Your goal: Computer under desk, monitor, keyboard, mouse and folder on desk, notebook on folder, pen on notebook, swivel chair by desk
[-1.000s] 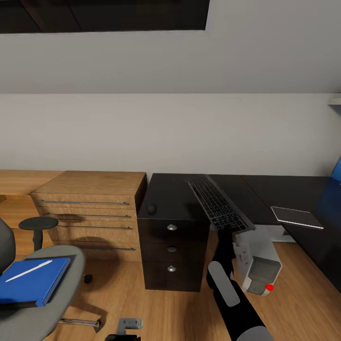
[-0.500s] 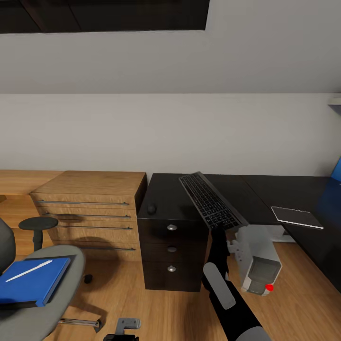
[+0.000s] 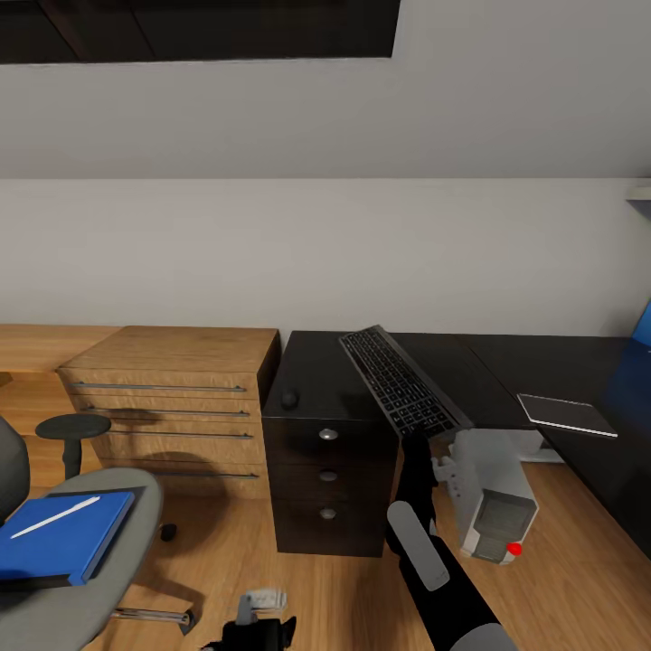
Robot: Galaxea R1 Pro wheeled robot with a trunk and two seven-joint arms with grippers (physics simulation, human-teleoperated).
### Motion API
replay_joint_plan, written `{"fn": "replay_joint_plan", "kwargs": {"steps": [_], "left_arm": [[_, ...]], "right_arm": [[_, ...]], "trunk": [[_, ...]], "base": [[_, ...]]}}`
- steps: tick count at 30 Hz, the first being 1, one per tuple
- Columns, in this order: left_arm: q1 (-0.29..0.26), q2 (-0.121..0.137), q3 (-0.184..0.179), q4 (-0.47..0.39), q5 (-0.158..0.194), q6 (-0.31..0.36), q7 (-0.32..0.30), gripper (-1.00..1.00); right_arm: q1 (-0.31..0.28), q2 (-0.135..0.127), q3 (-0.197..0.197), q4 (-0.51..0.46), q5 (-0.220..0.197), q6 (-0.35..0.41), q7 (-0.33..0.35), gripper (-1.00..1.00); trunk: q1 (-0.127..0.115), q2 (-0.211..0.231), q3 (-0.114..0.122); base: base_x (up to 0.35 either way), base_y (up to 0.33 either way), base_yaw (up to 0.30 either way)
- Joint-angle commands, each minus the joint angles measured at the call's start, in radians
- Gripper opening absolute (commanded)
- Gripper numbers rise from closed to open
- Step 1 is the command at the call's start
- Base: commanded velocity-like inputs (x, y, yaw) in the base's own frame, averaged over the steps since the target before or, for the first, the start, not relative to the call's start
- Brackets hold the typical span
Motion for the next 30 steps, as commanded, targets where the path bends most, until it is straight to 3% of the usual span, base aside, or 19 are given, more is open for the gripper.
{"fn": "replay_joint_plan", "kwargs": {"steps": [1,2,3,4,5,6,7,8,9,10,14,15,21,30], "left_arm": [[-0.002,0.020,0.017,-0.050,0.005,0.009,0.042,1.00],[-0.001,0.049,0.074,-0.127,-0.004,0.049,0.119,1.00],[-0.001,0.059,0.109,-0.160,-0.008,0.074,0.158,1.00],[-0.001,0.074,0.185,-0.217,-0.014,0.128,0.231,1.00],[-0.001,0.079,0.225,-0.241,-0.016,0.157,0.265,1.00],[-0.001,0.086,0.303,-0.282,-0.019,0.215,0.322,1.00],[-0.001,0.089,0.339,-0.300,-0.020,0.241,0.347,1.00],[-0.001,0.092,0.405,-0.332,-0.022,0.286,0.387,1.00],[-0.001,0.094,0.433,-0.348,-0.023,0.303,0.404,1.00],[-0.001,0.101,0.523,-0.463,-0.039,0.356,0.476,1.00],[-0.001,0.103,0.541,-0.533,-0.058,0.370,0.573,1.00],[-0.001,0.102,0.479,-0.557,-0.097,0.369,0.706,1.00],[-0.001,0.101,0.426,-0.555,-0.214,0.367,0.747,1.00],[-0.001,0.093,0.384,-0.556,-0.233,0.366,0.782,1.00]], "right_arm": [[-0.001,0.000,0.002,-0.001,0.002,-0.003,-0.006,-1.00],[-0.001,0.000,0.001,-0.001,0.002,-0.003,-0.006,-1.00],[-0.001,0.000,0.001,-0.001,0.002,-0.003,-0.006,-1.00],[-0.001,0.000,0.001,-0.001,0.002,-0.003,-0.006,-1.00],[-0.001,0.000,0.001,-0.001,0.002,-0.003,-0.006,-1.00],[-0.001,0.000,0.001,-0.001,0.002,-0.003,-0.006,-1.00],[-0.001,0.000,0.000,-0.001,0.002,-0.003,-0.006,-1.00],[-0.001,0.000,0.000,-0.001,0.002,-0.003,-0.006,-1.00],[-0.001,0.000,0.000,-0.001,0.002,-0.003,-0.006,-1.00],[-0.001,0.000,0.000,-0.002,0.003,-0.003,-0.005,-1.00],[-0.001,0.000,0.000,-0.002,0.002,-0.004,-0.005,-1.00],[0.000,0.000,0.003,0.001,0.000,-0.006,-0.005,-1.00],[0.001,0.000,0.005,0.008,0.001,0.001,-0.009,-1.00],[0.001,0.000,0.012,0.033,0.001,0.001,-0.053,-1.00]], "trunk": [[0.000,-0.001,-0.001],[0.000,-0.001,-0.001],[0.000,-0.001,-0.001],[0.000,-0.001,-0.001],[0.000,-0.001,-0.001],[0.000,-0.001,-0.001],[0.000,-0.001,-0.001],[0.000,-0.001,-0.001],[0.000,-0.001,-0.001],[0.000,-0.001,-0.001],[0.000,-0.001,-0.001],[0.000,-0.001,-0.001],[0.000,-0.001,-0.001],[0.000,-0.001,-0.001]], "base": [[0.000,0.000,0.000],[0.000,0.000,0.000],[0.000,0.000,0.000],[0.000,0.000,0.000],[0.000,0.000,0.000],[0.000,0.000,0.000],[0.000,0.000,0.000],[0.000,0.000,0.000],[0.000,0.000,0.000],[0.000,0.000,0.000],[0.000,0.000,0.000],[0.079,0.243,0.000],[0.125,0.245,0.000],[0.046,0.056,0.000]]}}
